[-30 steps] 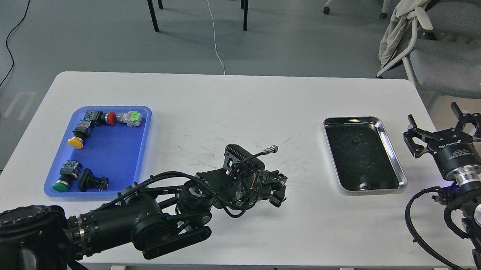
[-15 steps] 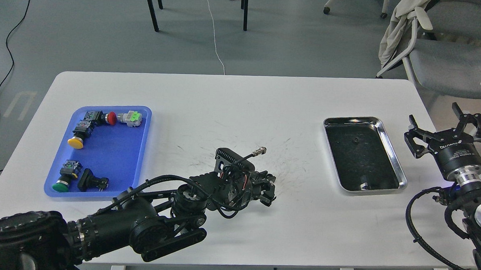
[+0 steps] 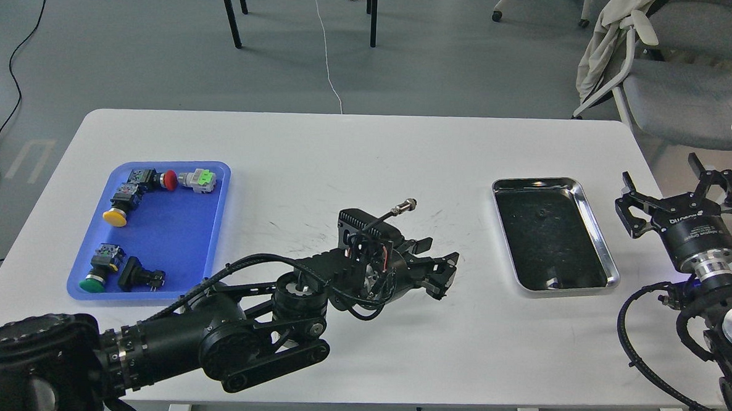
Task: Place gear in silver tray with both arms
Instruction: 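Carry the second black gear with the left gripper to mid-table, then open the left gripper to set the gear down and withdraw, then reach the right gripper down to the second gear and close on it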
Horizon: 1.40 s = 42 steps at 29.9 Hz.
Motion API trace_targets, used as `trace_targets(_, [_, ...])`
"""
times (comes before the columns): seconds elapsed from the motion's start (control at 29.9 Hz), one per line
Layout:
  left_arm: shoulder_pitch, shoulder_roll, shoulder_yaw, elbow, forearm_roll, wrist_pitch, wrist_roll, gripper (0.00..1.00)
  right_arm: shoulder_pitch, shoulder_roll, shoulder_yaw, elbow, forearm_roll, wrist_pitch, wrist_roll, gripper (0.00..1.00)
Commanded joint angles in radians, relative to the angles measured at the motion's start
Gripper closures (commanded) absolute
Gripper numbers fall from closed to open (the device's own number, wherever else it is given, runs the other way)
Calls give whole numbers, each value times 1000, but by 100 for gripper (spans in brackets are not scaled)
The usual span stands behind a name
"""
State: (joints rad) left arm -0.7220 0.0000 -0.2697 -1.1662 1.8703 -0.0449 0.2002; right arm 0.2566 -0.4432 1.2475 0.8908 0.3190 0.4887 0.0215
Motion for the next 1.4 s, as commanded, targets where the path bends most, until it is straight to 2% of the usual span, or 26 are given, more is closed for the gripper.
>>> trace_targets(0.0, [-28, 0, -63, -6, -31, 43, -1, 12, 4, 0, -10, 3, -3, 0, 0, 4])
trace_targets(0.1, [-37, 0, -156, -7, -65, 60, 1, 3, 21, 0, -26, 28, -8, 0, 0, 4])
trace_targets(0.3, [-33, 0, -362, -96, -213, 76, 1, 2, 96, 6, -105, 89, -87, 0, 0, 4])
trace_targets(0.37, [-20, 64, -426, -145, -291, 98, -2, 2, 122, 6, -131, 112, -139, 0, -2, 4])
trace_targets(0.54, [19, 271, -542, -223, -541, 256, -18, 2, 190, 1, -192, 189, -302, 0, -14, 4])
trace_targets(0.6, [32, 336, -585, -234, -650, 287, -39, 2, 226, 0, -233, 209, -377, 0, -18, 4])
trace_targets(0.74, [105, 426, -678, -234, -893, 303, -129, 2, 331, -27, -359, 235, -526, 0, -46, 4])
trace_targets(0.84, [168, 456, -732, -227, -1061, 300, -171, 2, 473, -98, -549, 229, -546, -7, -48, 4])
trace_targets(0.94, [228, 495, -747, -211, -1180, 289, -218, 2, 698, -101, -854, 180, -552, -42, -48, 4])
trace_targets(1.04, [268, 511, -761, -211, -1263, 266, -242, 2, 916, -13, -1194, 93, -548, -53, -49, 4])
trace_targets(1.17, [276, 511, -781, -204, -1344, 263, -283, 2, 1081, 84, -1537, 27, -543, -48, -48, 4])
trace_targets(1.24, [276, 511, -783, -178, -1411, 243, -298, 2, 1133, 144, -1657, 19, -541, -47, -48, 4])
trace_targets(1.3, [276, 511, -784, -144, -1479, 180, -303, 2, 1179, 182, -1741, 19, -538, -45, -48, 4])
trace_targets(1.37, [276, 509, -784, -124, -1508, 152, -311, 2, 1219, 207, -1799, 20, -525, -45, -48, 4])
